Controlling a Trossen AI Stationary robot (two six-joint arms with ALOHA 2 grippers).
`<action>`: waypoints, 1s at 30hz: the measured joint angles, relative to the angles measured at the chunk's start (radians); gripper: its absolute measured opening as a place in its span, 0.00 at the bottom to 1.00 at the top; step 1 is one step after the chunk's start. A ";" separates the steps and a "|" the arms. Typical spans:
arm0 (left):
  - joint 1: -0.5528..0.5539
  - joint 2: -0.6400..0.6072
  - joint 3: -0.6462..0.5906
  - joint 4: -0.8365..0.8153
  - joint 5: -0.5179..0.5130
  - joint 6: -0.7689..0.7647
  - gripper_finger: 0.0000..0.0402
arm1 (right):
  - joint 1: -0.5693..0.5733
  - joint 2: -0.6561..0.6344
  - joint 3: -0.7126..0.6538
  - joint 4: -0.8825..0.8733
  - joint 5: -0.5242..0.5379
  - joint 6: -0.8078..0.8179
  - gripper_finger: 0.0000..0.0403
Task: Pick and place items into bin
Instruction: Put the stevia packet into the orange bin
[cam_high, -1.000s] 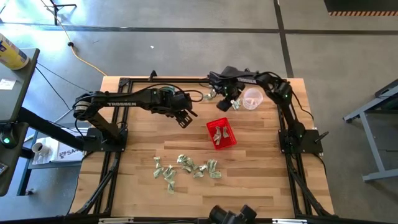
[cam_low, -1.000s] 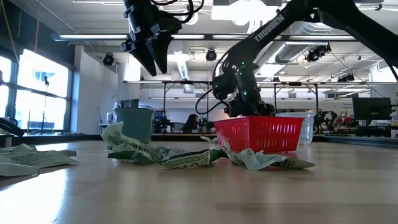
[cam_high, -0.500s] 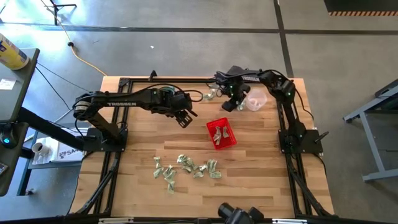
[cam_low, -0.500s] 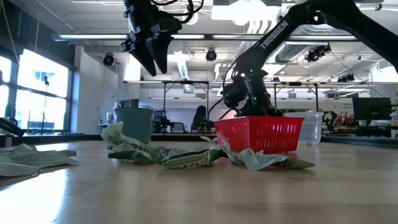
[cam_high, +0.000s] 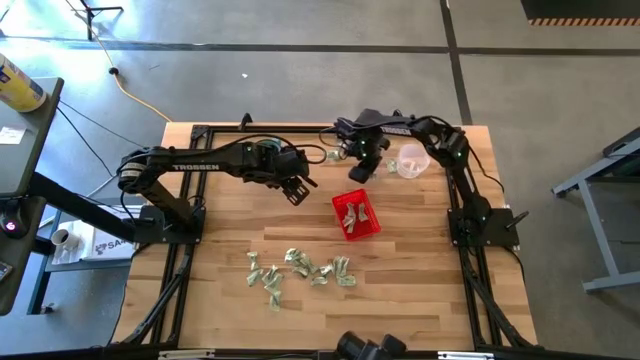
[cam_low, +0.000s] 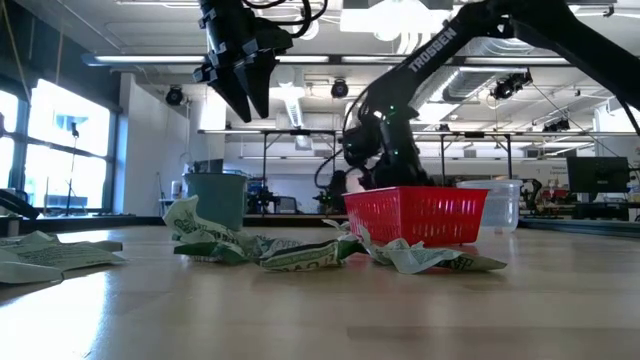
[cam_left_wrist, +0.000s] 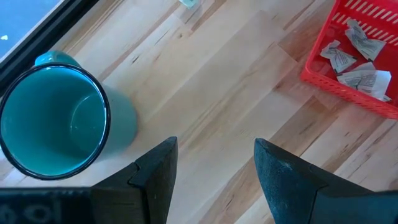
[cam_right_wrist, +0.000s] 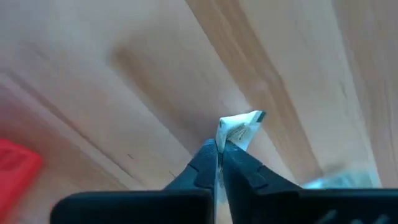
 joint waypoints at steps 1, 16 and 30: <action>0.000 0.000 0.000 0.000 0.000 0.000 0.61 | 0.004 0.000 0.013 -0.010 -0.039 -0.005 0.04; 0.000 0.000 0.000 -0.002 -0.001 0.028 0.61 | 0.179 -0.149 0.238 -0.206 -0.376 0.009 0.02; 0.000 0.000 0.000 -0.006 0.001 0.106 0.61 | 0.356 -0.179 0.014 -0.110 0.014 0.063 0.49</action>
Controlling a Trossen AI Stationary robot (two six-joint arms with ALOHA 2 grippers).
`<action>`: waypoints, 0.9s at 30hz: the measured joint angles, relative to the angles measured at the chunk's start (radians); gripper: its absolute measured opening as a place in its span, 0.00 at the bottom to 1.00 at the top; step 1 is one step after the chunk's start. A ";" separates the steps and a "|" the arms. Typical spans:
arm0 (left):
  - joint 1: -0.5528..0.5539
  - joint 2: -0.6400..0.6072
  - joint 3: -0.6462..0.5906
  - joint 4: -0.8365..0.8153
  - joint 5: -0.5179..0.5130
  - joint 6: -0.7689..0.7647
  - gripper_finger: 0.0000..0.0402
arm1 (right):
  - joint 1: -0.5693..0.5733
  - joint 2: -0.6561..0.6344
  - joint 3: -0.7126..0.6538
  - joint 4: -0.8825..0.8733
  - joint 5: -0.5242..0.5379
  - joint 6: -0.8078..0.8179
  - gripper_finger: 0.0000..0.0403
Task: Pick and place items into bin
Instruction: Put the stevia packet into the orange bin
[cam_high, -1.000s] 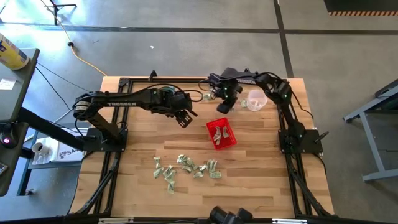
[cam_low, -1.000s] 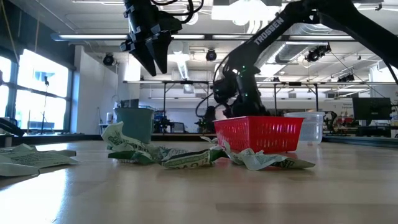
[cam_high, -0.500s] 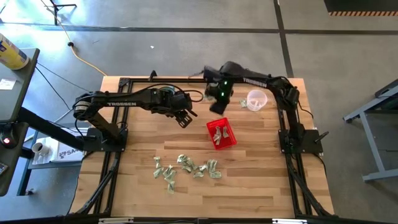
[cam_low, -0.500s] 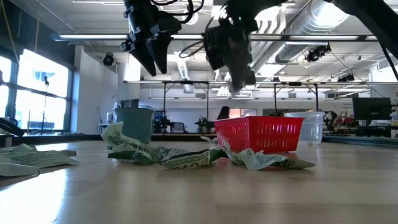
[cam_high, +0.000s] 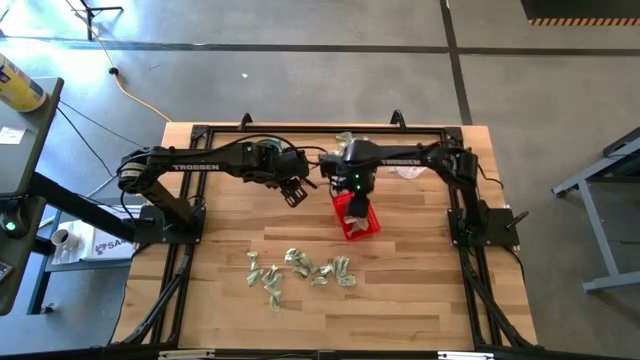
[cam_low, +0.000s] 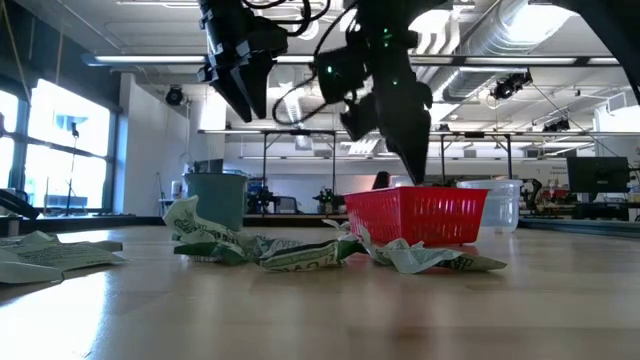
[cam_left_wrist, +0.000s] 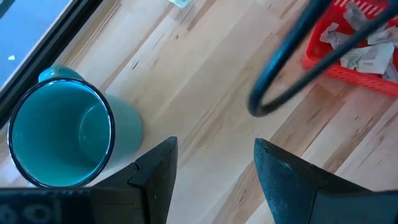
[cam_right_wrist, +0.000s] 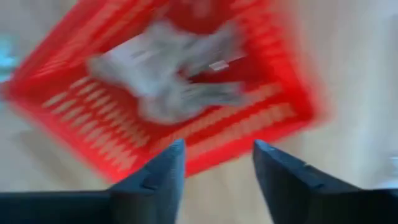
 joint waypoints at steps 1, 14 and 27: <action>0.000 0.000 0.000 0.000 0.000 0.000 0.61 | -0.005 -0.017 0.008 0.017 0.046 -0.003 0.52; 0.000 0.000 0.000 0.001 0.028 -0.047 0.61 | -0.415 0.037 0.037 0.019 0.212 0.035 0.64; 0.000 0.000 0.000 0.003 0.028 -0.114 0.61 | -0.486 0.153 0.038 0.055 0.236 -0.162 0.64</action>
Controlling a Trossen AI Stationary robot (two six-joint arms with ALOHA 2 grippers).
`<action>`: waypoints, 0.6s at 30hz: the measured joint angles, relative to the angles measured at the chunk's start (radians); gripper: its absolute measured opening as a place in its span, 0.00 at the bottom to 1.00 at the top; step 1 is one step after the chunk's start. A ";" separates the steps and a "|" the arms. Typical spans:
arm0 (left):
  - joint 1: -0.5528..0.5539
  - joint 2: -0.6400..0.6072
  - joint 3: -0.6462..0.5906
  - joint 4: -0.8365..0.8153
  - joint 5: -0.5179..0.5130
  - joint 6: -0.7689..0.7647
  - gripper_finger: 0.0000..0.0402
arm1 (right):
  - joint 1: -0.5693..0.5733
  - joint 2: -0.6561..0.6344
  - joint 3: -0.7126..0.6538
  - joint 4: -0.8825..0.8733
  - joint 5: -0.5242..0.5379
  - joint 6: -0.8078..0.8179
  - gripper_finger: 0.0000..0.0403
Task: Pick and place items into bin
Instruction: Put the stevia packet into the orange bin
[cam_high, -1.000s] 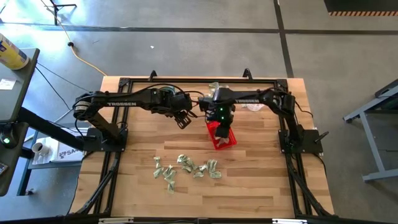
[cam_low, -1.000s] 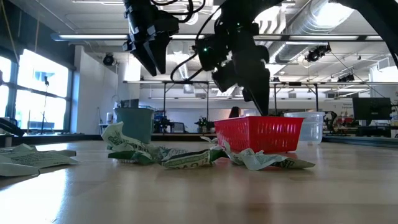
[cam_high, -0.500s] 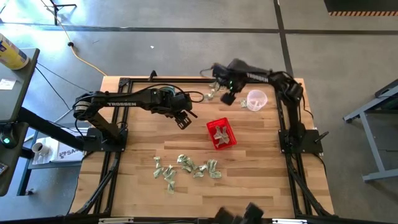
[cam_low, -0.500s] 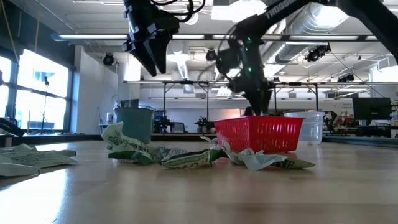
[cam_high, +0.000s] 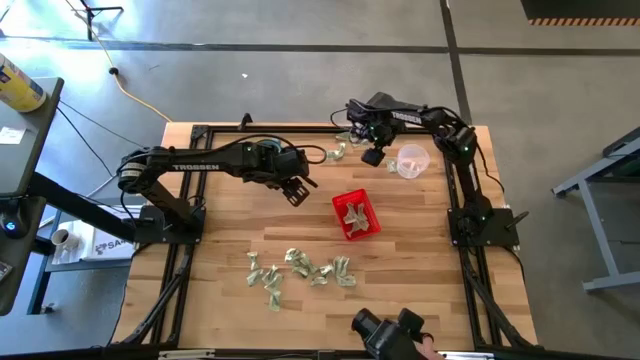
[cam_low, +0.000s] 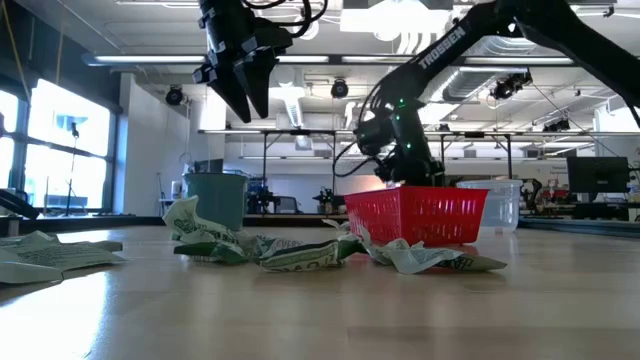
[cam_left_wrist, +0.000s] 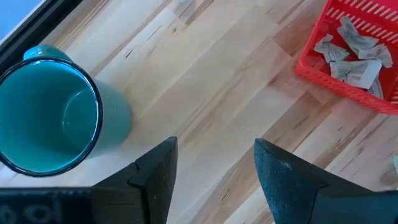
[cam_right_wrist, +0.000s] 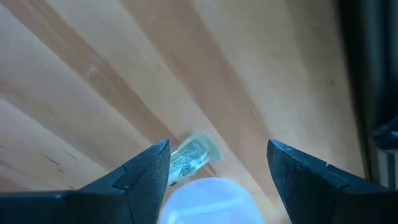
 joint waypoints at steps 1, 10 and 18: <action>0.000 0.000 0.000 0.001 0.000 -0.005 0.61 | 0.000 0.012 0.000 -0.002 0.000 0.000 0.64; 0.000 0.000 0.000 -0.002 0.000 -0.022 0.61 | -0.008 0.057 0.000 -0.058 -0.027 0.004 0.64; 0.000 0.000 0.000 -0.003 -0.009 -0.021 0.61 | -0.040 0.056 -0.088 -0.056 -0.097 -0.029 0.64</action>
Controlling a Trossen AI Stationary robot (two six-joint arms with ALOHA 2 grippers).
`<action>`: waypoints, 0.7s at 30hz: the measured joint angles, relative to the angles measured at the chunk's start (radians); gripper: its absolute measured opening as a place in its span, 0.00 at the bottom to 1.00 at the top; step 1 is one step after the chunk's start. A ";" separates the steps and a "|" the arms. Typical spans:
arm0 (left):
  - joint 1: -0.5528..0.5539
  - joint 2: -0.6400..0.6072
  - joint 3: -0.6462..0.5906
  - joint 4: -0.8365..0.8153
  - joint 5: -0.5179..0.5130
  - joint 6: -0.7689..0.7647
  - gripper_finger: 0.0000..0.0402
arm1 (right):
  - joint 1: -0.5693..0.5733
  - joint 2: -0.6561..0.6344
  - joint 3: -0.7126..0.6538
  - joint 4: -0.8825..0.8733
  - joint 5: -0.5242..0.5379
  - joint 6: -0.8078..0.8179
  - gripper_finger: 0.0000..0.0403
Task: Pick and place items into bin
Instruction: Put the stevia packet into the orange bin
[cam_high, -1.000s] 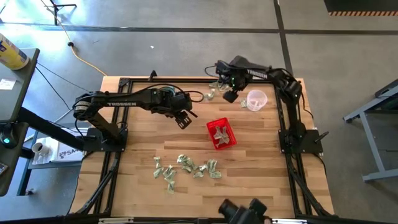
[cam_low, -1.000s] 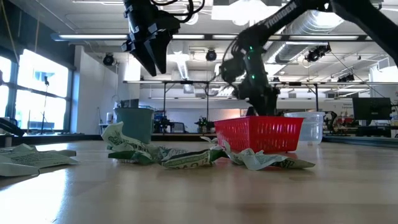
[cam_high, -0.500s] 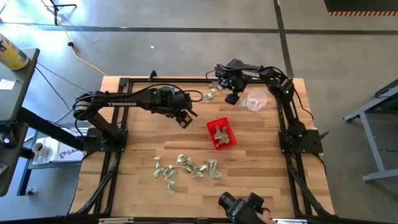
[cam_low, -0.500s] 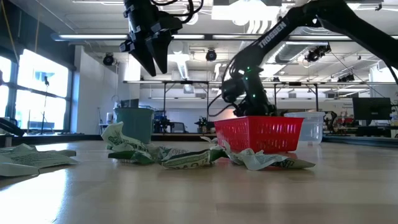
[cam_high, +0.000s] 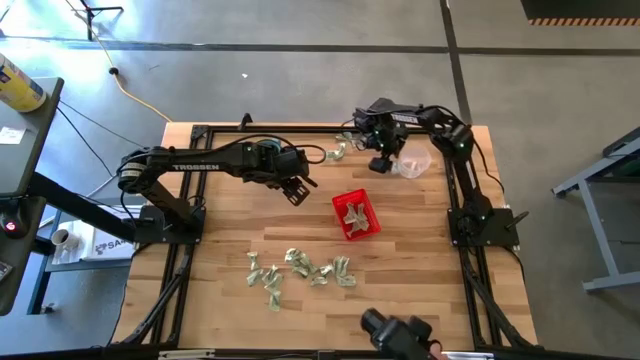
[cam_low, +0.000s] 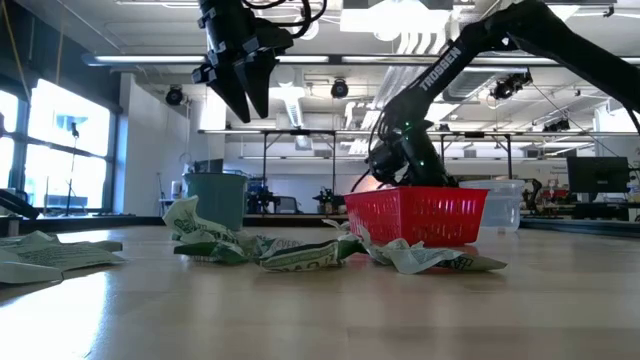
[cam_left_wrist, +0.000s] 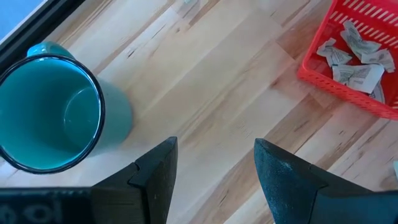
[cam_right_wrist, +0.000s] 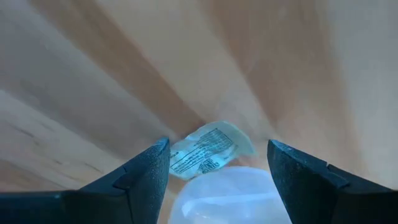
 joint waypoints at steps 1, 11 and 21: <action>0.000 0.000 0.000 0.000 -0.001 0.000 0.61 | 0.000 -0.005 -0.014 0.011 0.001 -0.007 0.64; 0.000 0.000 0.000 0.000 -0.002 0.005 0.61 | 0.023 -0.004 -0.052 0.016 -0.004 -0.041 0.36; 0.000 0.000 0.000 0.000 -0.005 0.004 0.61 | 0.060 0.003 0.030 0.026 -0.051 -0.040 0.05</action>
